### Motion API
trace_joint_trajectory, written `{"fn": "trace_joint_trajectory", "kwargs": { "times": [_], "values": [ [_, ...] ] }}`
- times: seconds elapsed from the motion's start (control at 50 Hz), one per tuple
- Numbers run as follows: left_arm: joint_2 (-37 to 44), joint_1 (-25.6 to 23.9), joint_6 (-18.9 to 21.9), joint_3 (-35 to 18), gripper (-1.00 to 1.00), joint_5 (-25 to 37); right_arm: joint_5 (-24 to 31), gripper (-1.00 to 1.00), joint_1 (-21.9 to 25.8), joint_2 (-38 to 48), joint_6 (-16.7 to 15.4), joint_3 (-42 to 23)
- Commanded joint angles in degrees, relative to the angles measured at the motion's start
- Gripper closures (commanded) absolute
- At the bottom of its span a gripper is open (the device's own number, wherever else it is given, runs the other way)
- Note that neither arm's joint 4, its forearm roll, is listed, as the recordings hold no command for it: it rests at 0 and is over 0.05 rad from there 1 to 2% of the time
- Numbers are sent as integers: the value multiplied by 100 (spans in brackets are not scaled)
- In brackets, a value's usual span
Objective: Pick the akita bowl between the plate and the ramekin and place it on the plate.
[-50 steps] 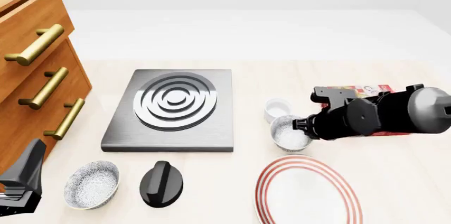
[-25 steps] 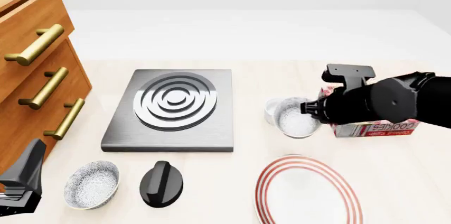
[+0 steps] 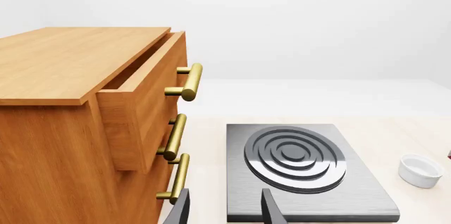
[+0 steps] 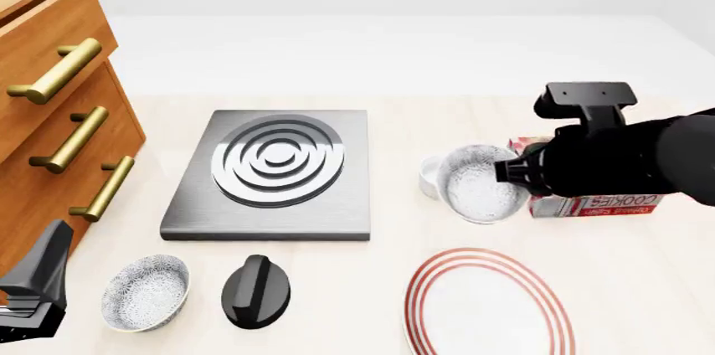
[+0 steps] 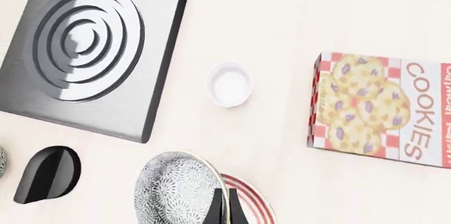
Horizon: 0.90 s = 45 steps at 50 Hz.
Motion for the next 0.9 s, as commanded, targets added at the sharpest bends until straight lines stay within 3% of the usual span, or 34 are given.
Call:
{"fn": "trace_joint_trajectory", "kwargs": {
  "times": [0.02,0.06,0.44,0.58,0.74,0.78,0.9],
  "values": [
    [0,0,0,0,-100,0,353,100,160,-535,-216,221],
    [0,0,0,0,-100,0,375,100,89,-643,-334,325],
    [0,0,0,0,-100,0,334,100,164,-1162,-283,1056],
    [0,0,0,0,-100,0,293,100,428,-1253,-144,1299],
    [0,0,0,0,-100,0,177,100,397,-1252,-150,1523],
    [0,0,0,0,-100,0,116,100,591,-1139,6,1572],
    [0,0,0,0,-100,0,48,100,560,-1174,51,1715]
  ]
}}
